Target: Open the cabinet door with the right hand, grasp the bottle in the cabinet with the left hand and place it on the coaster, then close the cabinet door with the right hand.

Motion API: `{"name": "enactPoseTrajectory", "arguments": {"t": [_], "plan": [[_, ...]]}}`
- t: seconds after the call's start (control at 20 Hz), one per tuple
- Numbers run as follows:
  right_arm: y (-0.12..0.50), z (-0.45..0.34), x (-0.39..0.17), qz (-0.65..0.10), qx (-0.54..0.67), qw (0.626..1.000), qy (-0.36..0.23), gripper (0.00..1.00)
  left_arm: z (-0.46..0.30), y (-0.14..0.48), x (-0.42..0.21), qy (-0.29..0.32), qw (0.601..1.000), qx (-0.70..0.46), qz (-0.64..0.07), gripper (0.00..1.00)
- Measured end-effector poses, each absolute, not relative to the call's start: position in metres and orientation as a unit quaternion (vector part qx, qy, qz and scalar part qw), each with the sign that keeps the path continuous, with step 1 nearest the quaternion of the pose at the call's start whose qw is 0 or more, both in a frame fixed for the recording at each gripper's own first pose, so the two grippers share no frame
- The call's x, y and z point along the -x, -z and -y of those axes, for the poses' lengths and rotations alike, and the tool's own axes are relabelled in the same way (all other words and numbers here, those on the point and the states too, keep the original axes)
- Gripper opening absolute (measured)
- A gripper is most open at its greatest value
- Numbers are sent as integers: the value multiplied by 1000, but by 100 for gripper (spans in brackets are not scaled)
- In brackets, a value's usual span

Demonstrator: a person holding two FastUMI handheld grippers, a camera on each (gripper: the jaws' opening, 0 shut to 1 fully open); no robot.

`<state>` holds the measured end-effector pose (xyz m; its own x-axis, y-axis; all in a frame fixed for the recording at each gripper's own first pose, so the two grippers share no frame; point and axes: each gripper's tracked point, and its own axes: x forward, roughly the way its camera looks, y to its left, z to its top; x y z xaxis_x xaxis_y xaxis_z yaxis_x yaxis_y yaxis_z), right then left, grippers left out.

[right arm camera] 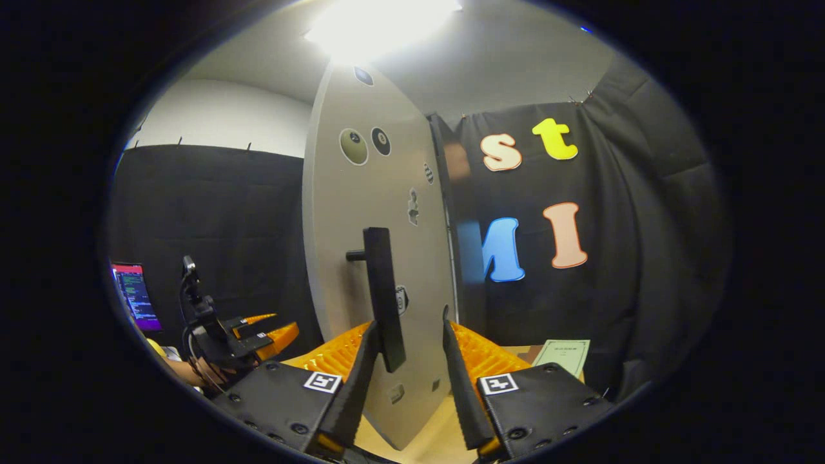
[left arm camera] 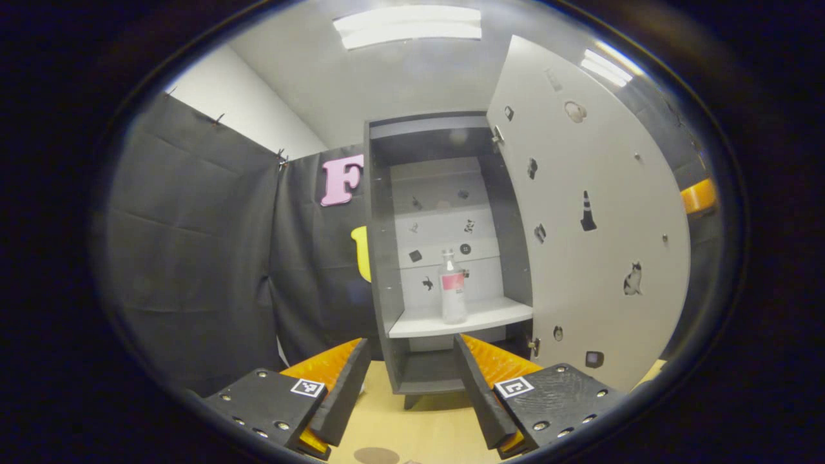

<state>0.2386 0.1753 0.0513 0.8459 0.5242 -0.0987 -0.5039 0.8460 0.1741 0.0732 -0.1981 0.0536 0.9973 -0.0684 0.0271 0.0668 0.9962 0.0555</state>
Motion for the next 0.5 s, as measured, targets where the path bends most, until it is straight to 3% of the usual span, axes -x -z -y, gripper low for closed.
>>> {"name": "enactPoseTrajectory", "arguments": {"t": [0.1, 0.15, 0.2, 0.45, 0.5], "plan": [[-47, -150, -242, -62, -46, 971, -224, 77, 211, -60, -92, 53, 999, -12, 7, 78], [-46, -141, -245, -58, -39, 976, -204, 92, 215, -62, -103, 61, 998, -1, 2, 78], [-43, -133, -247, -56, -33, 981, -185, 99, 218, -63, -114, 69, 998, 8, -4, 78], [-25, -96, -259, -70, -14, 993, -96, 100, 224, -73, -186, 99, 995, 12, -5, 78], [-23, -92, -262, -71, -13, 994, -80, 96, 227, -71, -200, 108, 994, 10, -5, 80]]}}
